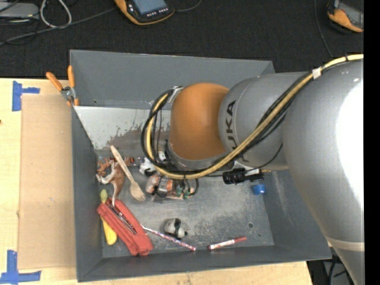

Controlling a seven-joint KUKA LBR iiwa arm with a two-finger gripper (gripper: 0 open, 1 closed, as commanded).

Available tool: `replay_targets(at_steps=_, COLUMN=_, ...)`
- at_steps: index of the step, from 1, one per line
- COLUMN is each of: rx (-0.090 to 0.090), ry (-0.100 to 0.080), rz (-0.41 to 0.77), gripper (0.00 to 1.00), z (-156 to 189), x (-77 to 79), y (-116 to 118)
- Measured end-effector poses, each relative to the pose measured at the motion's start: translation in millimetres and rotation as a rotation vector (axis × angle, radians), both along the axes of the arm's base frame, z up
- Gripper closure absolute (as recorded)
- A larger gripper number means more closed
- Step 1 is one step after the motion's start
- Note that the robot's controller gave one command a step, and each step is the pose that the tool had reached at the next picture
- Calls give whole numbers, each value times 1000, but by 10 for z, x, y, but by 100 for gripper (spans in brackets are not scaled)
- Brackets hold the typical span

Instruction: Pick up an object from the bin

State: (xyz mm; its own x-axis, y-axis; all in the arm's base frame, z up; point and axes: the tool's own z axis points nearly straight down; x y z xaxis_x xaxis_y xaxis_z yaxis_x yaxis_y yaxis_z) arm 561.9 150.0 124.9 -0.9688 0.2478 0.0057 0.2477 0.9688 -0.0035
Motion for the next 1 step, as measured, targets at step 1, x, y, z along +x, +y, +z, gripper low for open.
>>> replay_targets(at_steps=1, rx=1, ry=-1, rz=7, gripper=100, z=759, x=30, y=-54)
